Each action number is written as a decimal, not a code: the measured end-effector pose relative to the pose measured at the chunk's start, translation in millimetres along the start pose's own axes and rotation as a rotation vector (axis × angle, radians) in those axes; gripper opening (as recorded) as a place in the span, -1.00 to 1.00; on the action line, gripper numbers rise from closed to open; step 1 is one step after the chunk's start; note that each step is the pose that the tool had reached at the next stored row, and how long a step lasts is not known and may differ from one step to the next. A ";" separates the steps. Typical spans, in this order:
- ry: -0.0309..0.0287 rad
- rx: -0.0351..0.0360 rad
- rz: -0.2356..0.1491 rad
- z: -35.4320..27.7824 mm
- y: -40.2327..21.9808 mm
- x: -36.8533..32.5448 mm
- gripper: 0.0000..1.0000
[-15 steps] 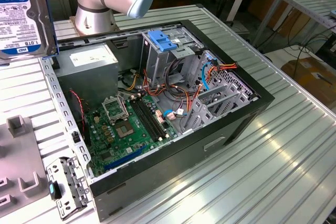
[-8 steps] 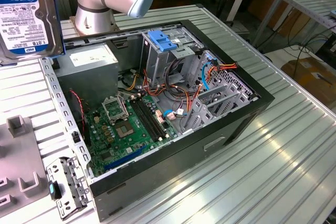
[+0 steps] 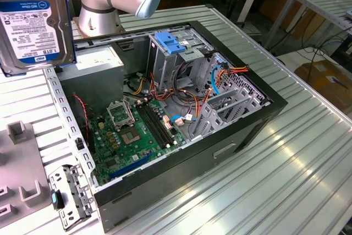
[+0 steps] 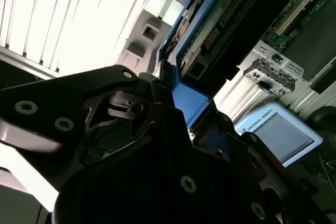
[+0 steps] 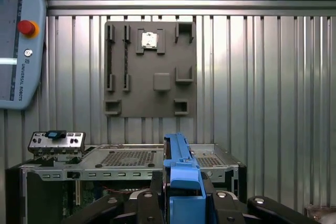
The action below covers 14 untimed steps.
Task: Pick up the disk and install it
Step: 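Pick up the disk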
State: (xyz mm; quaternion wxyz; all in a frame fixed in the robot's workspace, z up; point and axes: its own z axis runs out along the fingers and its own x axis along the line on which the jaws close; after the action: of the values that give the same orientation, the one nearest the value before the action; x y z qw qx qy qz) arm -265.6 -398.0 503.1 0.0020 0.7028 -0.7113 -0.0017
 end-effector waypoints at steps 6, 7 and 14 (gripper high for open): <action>0.0001 -0.0002 0.000 0.2 -33.9 0.0 -0.26; 0.0001 -0.0002 0.000 0.2 -38.5 0.0 -0.26; -0.0001 -0.0003 0.000 0.4 -73.7 -0.3 -0.26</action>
State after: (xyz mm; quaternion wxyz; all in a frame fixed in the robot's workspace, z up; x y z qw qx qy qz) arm -191.9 -398.6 502.3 0.0021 0.7028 -0.7114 -0.0019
